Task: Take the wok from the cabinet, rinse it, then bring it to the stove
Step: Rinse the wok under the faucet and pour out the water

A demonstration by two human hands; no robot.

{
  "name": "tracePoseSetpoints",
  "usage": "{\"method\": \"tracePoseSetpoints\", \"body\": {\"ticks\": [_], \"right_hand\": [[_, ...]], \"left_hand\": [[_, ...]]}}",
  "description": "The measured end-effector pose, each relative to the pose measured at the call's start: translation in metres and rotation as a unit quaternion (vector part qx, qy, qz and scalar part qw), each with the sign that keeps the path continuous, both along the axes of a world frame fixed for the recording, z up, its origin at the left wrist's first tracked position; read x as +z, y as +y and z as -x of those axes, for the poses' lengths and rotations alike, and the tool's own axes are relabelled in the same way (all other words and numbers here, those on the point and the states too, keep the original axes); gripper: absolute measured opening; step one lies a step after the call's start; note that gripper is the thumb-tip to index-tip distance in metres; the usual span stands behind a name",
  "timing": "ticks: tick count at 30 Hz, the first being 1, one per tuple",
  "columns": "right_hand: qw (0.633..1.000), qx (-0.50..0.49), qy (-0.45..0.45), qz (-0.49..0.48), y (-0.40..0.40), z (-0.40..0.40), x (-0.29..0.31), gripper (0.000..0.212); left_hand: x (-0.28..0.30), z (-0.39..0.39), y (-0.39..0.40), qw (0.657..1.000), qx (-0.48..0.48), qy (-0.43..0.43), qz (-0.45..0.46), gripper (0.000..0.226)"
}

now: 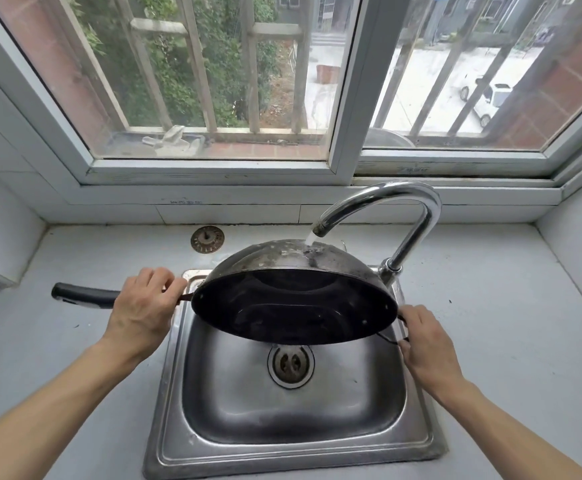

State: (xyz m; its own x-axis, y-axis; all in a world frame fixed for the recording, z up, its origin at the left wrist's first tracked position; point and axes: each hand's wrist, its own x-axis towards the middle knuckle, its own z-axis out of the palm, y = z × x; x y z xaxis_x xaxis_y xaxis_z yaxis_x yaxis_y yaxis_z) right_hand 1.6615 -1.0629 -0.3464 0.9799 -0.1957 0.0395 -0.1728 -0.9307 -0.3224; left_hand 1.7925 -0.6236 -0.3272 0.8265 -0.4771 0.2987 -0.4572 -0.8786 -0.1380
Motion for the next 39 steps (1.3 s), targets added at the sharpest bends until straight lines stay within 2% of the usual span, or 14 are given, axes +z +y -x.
{"method": "tracePoseSetpoints", "body": {"ticks": [5, 12, 17, 31, 36, 39], "right_hand": [[0.999, 0.041, -0.018, 0.022, 0.007, -0.02, 0.019, 0.053], [0.993, 0.104, -0.048, 0.037, 0.013, -0.041, 0.042, 0.053], [0.987, 0.135, -0.062, 0.064, 0.011, -0.051, 0.052, 0.058], [0.977, 0.194, -0.051, 0.069, 0.012, -0.078, 0.079, 0.068], [0.982, 0.182, -0.038, 0.04, 0.012, -0.068, 0.069, 0.053], [0.985, 0.166, -0.036, 0.028, 0.013, -0.056, 0.056, 0.052]], "left_hand": [[-0.012, 0.01, 0.016, 0.998, 0.038, 0.013, 0.038, 0.016], [-0.025, 0.028, 0.026, 0.991, 0.085, 0.03, 0.099, 0.019], [-0.032, 0.038, 0.026, 0.983, 0.112, 0.07, 0.126, 0.033], [-0.044, 0.041, 0.03, 0.973, 0.139, 0.093, 0.161, 0.036], [-0.038, 0.036, 0.031, 0.977, 0.132, 0.088, 0.145, 0.036], [-0.033, 0.034, 0.033, 0.981, 0.122, 0.082, 0.129, 0.035]]}}
